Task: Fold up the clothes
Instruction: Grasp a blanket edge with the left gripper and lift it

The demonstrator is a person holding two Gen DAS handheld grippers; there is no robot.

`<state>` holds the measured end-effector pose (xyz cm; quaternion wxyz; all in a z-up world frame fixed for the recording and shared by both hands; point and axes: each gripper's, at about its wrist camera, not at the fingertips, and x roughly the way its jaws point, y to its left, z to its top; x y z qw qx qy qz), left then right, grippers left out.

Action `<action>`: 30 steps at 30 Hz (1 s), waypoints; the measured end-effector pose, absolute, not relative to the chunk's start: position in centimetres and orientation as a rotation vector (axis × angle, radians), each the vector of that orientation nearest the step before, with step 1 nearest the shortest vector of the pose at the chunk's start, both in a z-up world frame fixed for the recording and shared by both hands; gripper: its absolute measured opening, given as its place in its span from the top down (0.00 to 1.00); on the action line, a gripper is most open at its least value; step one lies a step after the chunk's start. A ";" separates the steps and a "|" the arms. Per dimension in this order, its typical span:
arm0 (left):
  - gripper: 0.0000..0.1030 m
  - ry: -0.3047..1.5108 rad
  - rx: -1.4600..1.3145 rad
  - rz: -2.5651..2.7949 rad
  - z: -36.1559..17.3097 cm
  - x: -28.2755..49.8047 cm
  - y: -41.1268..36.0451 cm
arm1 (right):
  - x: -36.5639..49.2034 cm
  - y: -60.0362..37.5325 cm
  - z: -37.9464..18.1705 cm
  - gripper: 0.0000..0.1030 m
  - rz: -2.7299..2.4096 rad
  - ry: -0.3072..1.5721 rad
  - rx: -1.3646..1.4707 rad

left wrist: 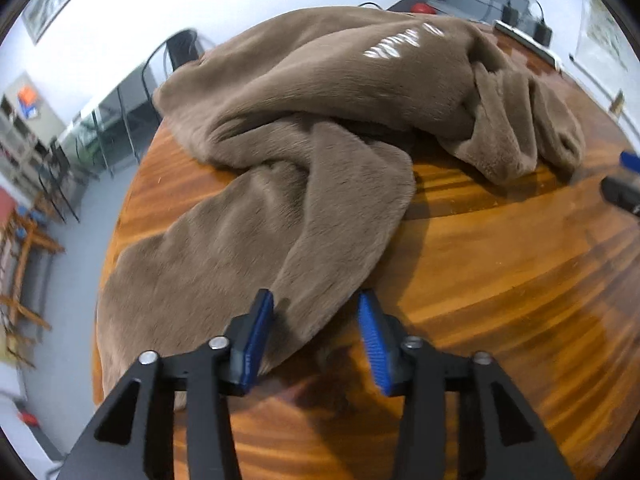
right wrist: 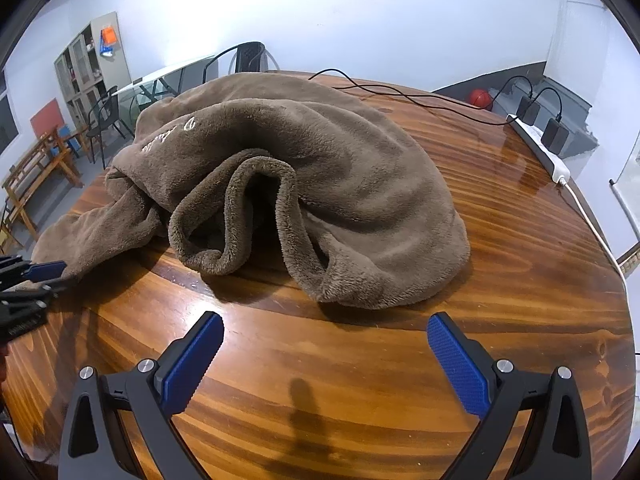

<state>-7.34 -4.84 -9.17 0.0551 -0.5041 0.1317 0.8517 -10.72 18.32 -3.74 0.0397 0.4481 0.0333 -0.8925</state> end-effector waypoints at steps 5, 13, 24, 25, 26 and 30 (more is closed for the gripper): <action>0.47 0.424 -1.544 2.612 -9.8 -9.4 -3.8 | -10.0 19.0 -3.3 0.00 -2.753 0.094 1.369; 0.93 0.261 -1.530 2.714 -7.5 -12.8 -4.6 | -8.1 20.9 -2.3 0.00 -2.786 0.035 1.330; 0.93 -0.035 -0.954 3.151 11.5 -9.6 -12.4 | -6.8 24.1 -3.1 0.00 -2.820 0.123 1.293; 0.93 -0.040 -0.924 3.169 12.7 -9.2 -13.0 | -6.8 24.1 -3.3 0.00 -2.817 0.144 1.288; 0.93 -0.044 -0.893 3.187 13.9 -8.8 -13.6 | -6.9 23.9 -3.3 0.00 -2.813 0.173 1.276; 0.93 0.139 -0.923 3.153 13.3 -8.3 -13.1 | -7.4 23.1 -3.7 0.00 -2.781 0.249 1.248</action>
